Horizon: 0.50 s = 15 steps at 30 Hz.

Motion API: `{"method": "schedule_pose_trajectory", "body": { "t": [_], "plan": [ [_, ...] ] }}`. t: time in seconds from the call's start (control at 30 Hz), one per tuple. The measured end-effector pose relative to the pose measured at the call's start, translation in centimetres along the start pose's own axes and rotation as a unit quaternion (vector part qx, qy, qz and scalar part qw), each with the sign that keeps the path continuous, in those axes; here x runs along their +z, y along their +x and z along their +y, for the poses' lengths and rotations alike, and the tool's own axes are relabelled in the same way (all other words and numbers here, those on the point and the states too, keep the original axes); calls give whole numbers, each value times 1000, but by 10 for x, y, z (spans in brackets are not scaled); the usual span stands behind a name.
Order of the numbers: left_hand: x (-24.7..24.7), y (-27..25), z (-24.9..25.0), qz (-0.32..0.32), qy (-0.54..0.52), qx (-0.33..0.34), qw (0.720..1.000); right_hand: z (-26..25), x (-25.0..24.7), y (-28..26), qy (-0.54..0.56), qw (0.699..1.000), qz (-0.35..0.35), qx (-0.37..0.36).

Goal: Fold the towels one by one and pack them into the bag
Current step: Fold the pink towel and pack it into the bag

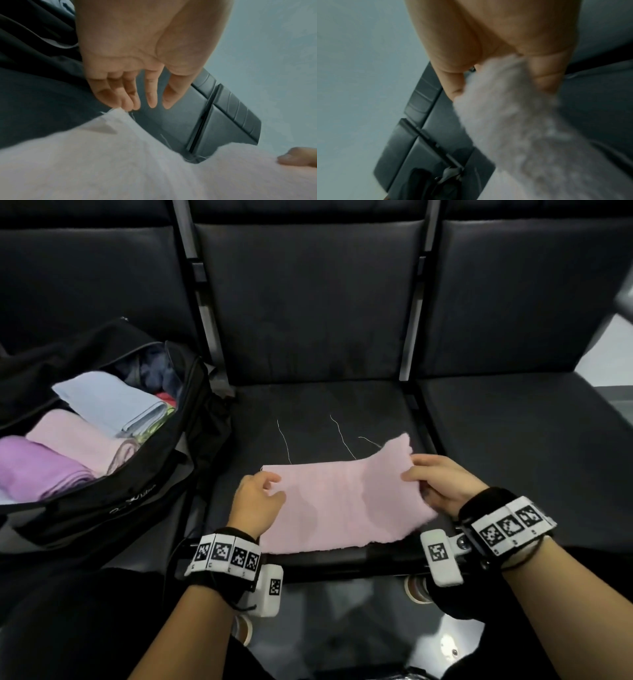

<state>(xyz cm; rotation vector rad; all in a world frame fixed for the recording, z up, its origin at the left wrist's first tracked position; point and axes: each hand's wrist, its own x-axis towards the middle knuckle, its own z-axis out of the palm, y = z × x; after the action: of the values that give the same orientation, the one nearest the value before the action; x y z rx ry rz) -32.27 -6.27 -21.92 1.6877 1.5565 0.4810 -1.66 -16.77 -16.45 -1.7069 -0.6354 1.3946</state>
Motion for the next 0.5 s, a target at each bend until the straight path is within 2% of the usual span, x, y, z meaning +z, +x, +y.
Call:
{"method": "schedule_pose_trajectory", "body": {
  "t": [0.1,0.23,0.4,0.5],
  "plan": [
    [1,0,11,-31,-147,-10,989,-15,42,-6,-15,999,-29,-22],
    [-3,-5,10,-80,-290,-108,948,-17,104,-2,-64,996,-52,-28],
    [-9,-6,-4,-104,-351,-178,913,-11,171,6,-74,989,-127,-34],
    [-8,-8,-9,-91,-309,-175,930,0,174,9,-127,984,-122,-34]
  ]
}}
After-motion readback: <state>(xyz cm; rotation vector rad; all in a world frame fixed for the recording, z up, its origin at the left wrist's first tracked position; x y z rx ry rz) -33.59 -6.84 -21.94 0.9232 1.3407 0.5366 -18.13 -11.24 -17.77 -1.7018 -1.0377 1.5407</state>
